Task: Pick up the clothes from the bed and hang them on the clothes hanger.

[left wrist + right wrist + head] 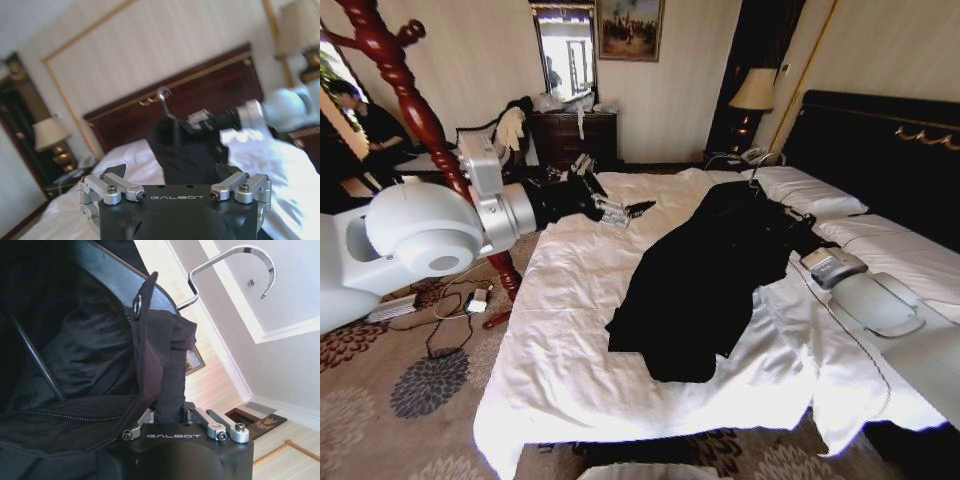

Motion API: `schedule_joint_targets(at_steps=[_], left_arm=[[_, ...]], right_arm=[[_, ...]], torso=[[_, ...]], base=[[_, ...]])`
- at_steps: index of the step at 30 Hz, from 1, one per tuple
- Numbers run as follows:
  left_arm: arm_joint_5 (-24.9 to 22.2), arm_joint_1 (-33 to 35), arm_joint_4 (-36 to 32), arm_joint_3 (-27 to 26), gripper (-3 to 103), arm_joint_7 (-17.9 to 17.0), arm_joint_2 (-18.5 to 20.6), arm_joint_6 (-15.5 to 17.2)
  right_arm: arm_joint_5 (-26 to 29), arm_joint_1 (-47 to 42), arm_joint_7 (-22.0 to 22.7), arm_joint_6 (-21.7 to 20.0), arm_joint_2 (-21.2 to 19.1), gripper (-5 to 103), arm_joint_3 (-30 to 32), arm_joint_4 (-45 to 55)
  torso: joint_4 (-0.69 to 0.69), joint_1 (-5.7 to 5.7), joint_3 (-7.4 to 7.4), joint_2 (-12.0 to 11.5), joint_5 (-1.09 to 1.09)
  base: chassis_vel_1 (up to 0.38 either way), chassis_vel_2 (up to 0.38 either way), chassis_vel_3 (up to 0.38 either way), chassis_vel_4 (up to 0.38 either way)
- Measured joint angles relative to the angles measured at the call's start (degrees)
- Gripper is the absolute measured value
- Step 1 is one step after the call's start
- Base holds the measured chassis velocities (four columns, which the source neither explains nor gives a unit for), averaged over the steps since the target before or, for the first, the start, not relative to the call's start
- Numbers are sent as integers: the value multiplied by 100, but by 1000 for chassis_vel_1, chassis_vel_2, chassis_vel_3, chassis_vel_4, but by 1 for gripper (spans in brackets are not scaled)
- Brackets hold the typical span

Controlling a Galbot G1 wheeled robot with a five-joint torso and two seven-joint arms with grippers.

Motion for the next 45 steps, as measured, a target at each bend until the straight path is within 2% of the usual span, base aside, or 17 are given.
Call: schedule_joint_targets(at_steps=[2,3,4,8,13,17,20,22,26,32,35,38,45], left_arm=[[289,-30,90,194,100,210,181,-57],[386,-30,172,271,100,253,405,-74],[386,-30,172,271,100,253,405,-74],[526,-16,478,471,100,207,1027,-81],[526,37,754,572,100,36,1289,-57],[327,147,861,621,100,-234,1402,-36],[64,400,973,481,100,-538,1689,-9],[-31,461,1007,444,100,-605,1793,-3],[-534,714,1161,331,100,-882,2204,19],[-624,968,1429,247,100,-1021,2641,6],[-661,1016,1502,216,102,-1062,2765,2],[-656,1056,1590,213,97,-1119,2869,4],[-608,1226,1771,155,99,-1205,3084,13]], right_arm=[[0,-3,-1,10,-4,23,6,31],[2,-3,-1,15,-5,23,20,72],[2,-3,-1,15,-5,23,20,72],[7,31,-1,21,-12,23,46,199],[-9,31,-4,52,-6,23,71,247],[-43,9,-20,91,2,23,74,245],[-74,11,-26,99,8,23,72,288],[-76,14,-27,100,7,23,69,306],[-76,14,-26,100,-2,23,68,363],[-125,-114,-21,107,33,23,91,438],[-149,-142,-21,113,48,23,91,458],[-168,-154,-22,120,50,23,91,482],[-205,-168,-26,118,42,23,91,543]], torso=[[1,0,0,0,-1],[1,1,1,0,-1],[1,1,1,0,-1],[-3,1,1,-1,4],[3,1,1,0,1],[2,1,1,0,2],[1,2,1,-1,0],[0,2,1,-1,1],[0,1,1,-1,2],[0,1,1,-1,1],[0,1,1,-1,2],[0,1,1,-1,2],[1,1,1,-1,2]], base=[[0,0,0,0],[0,0,0,0],[0,0,0,0],[0,0,0,0],[0,0,0,0],[0,0,0,0],[0,0,0,0],[0,0,0,0],[0,0,0,0],[0,0,0,0],[0,0,0,0],[0,0,0,0],[0,0,0,0]])
